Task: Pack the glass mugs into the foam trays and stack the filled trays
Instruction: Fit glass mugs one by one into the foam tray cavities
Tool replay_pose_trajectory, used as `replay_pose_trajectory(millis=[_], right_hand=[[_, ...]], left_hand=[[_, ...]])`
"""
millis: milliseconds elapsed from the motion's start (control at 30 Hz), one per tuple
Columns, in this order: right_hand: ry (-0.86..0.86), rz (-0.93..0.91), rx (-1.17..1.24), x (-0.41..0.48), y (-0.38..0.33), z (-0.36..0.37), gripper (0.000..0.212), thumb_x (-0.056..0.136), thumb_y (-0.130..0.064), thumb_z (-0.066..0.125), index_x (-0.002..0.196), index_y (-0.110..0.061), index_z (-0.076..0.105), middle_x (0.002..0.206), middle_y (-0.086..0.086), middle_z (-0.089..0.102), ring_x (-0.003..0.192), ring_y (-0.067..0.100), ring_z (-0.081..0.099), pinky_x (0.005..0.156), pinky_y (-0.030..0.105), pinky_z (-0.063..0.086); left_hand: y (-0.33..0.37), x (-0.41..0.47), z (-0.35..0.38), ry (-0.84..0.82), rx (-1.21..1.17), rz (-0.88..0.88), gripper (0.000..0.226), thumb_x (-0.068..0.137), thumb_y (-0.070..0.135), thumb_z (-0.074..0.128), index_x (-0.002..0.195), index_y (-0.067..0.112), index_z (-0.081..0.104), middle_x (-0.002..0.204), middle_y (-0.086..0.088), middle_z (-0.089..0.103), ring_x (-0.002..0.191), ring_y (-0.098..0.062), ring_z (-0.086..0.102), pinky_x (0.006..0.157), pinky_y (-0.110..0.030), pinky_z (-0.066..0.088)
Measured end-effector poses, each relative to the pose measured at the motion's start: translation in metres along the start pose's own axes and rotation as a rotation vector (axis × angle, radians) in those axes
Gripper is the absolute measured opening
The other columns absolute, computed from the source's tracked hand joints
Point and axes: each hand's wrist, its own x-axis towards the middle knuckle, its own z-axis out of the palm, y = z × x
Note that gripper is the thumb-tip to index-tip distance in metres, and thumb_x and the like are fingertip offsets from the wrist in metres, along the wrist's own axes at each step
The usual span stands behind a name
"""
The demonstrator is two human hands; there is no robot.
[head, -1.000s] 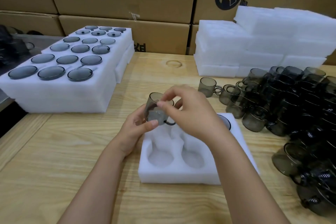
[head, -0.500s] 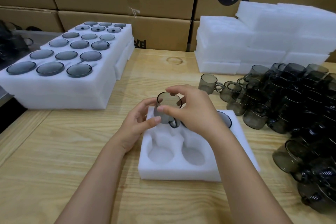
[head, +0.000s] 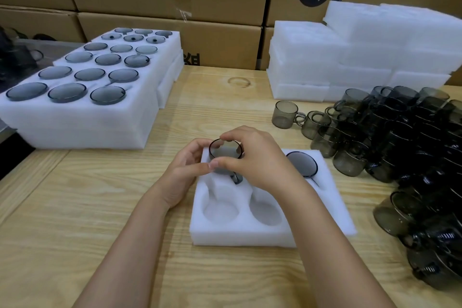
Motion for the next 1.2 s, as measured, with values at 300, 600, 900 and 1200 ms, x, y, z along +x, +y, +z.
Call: replay_pose_trajectory(millis=[300, 600, 900, 1200], right_hand=[[-0.064, -0.024, -0.084, -0.002, -0.002, 0.010, 0.062, 0.086, -0.057, 0.052, 0.134, -0.019, 0.047, 0.135, -0.003, 0.049, 0.128, 0.016, 0.036, 0.104, 0.031, 0.030], [-0.310, -0.012, -0.396, -0.011, -0.001, 0.034, 0.085, 0.085, -0.073, 0.013, 0.150, -0.022, -0.010, 0.158, -0.011, -0.012, 0.142, 0.009, -0.021, 0.113, 0.044, -0.018], [-0.096, 0.021, -0.093, 0.000, 0.012, 0.005, 0.065, 0.094, -0.054, 0.038, 0.145, -0.014, 0.030, 0.152, 0.001, 0.030, 0.138, 0.016, 0.021, 0.103, 0.020, 0.012], [0.230, 0.545, -0.841, 0.045, 0.106, -0.066, 0.040, 0.094, -0.032, 0.047, 0.123, -0.005, 0.053, 0.129, 0.015, 0.051, 0.122, 0.033, 0.040, 0.095, 0.040, 0.033]], left_hand=[[-0.003, 0.005, 0.001, 0.060, -0.108, -0.041, 0.025, 0.075, 0.015, 0.058, 0.100, 0.012, 0.058, 0.098, -0.009, 0.065, 0.086, -0.022, 0.062, 0.078, -0.034, 0.048], [-0.006, 0.005, 0.001, 0.095, -0.077, -0.009, 0.038, 0.083, -0.003, 0.055, 0.116, 0.016, 0.051, 0.083, -0.004, 0.069, 0.073, -0.016, 0.068, 0.063, -0.025, 0.054], [-0.007, 0.007, 0.002, 0.131, -0.141, -0.024, 0.047, 0.072, 0.008, 0.062, 0.117, 0.018, 0.057, 0.099, -0.007, 0.071, 0.089, -0.024, 0.067, 0.077, -0.033, 0.052], [-0.009, 0.009, -0.001, 0.160, -0.121, -0.010, 0.041, 0.072, 0.010, 0.063, 0.113, 0.015, 0.061, 0.101, -0.003, 0.071, 0.091, -0.022, 0.068, 0.072, -0.029, 0.054]])
